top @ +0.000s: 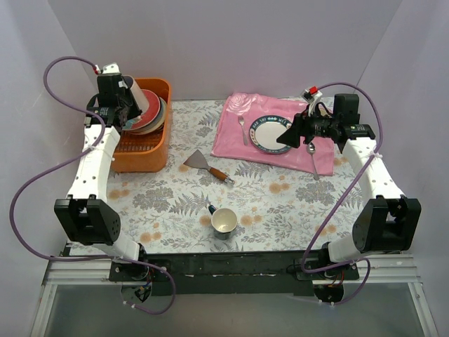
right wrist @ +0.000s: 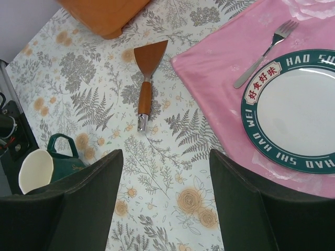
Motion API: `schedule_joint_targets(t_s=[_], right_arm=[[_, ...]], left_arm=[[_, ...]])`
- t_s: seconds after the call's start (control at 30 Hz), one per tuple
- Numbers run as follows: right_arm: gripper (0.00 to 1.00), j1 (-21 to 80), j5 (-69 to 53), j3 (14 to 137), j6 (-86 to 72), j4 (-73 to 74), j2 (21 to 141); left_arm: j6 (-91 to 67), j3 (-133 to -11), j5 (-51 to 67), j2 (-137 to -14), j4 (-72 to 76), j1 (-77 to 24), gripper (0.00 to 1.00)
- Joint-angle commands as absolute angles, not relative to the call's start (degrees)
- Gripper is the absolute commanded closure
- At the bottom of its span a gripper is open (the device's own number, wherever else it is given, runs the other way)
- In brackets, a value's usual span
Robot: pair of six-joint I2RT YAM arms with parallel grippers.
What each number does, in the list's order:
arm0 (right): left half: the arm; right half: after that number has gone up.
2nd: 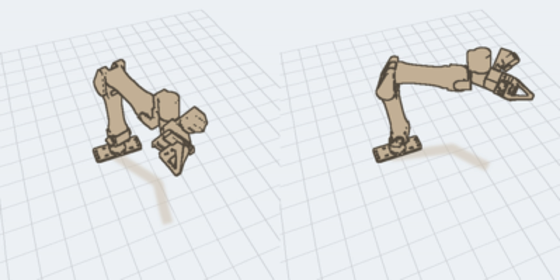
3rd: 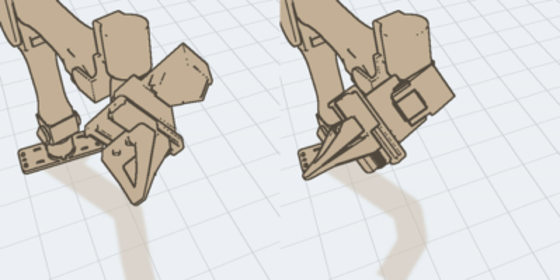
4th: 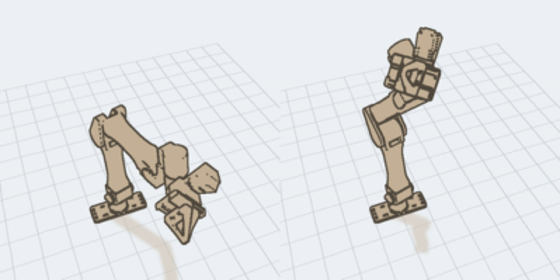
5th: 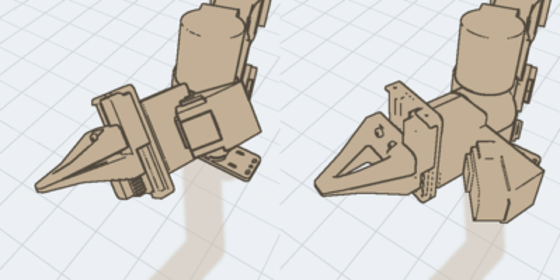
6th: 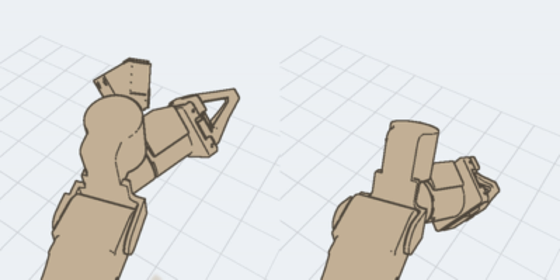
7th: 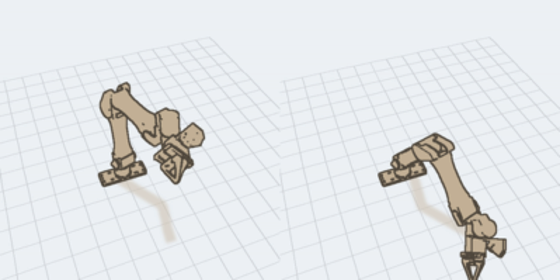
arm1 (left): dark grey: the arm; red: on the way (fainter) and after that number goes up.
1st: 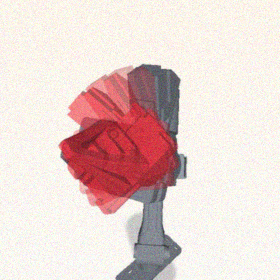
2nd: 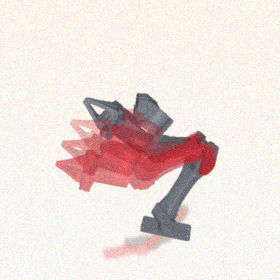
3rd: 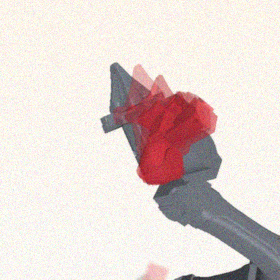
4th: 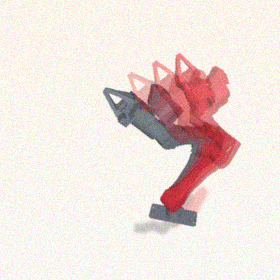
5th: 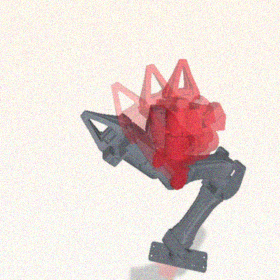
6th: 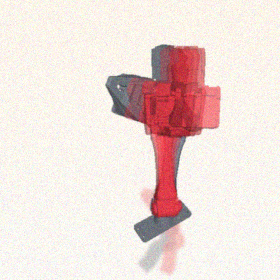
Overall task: Place the mixed dishes into the plastic bin
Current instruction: Place the cup in the plastic bin.
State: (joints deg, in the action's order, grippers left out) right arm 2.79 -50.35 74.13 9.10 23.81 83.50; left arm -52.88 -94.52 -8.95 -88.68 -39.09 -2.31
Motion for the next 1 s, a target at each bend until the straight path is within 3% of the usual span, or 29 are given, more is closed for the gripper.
schedule_joint_targets(t_s=[0.0,0.97], right_arm=[[0.25,2.46,-52.38,74.0,8.52,21.27,81.65],[0.22,1.58,-59.15,69.7,13.71,20.65,78.57]], left_arm=[[-55.28,-95.97,-8.08,-88.75,-28.13,-0.09,1.0],[-55.72,-105.46,-19.86,-110.21,-17.14,6.06,1.0]])
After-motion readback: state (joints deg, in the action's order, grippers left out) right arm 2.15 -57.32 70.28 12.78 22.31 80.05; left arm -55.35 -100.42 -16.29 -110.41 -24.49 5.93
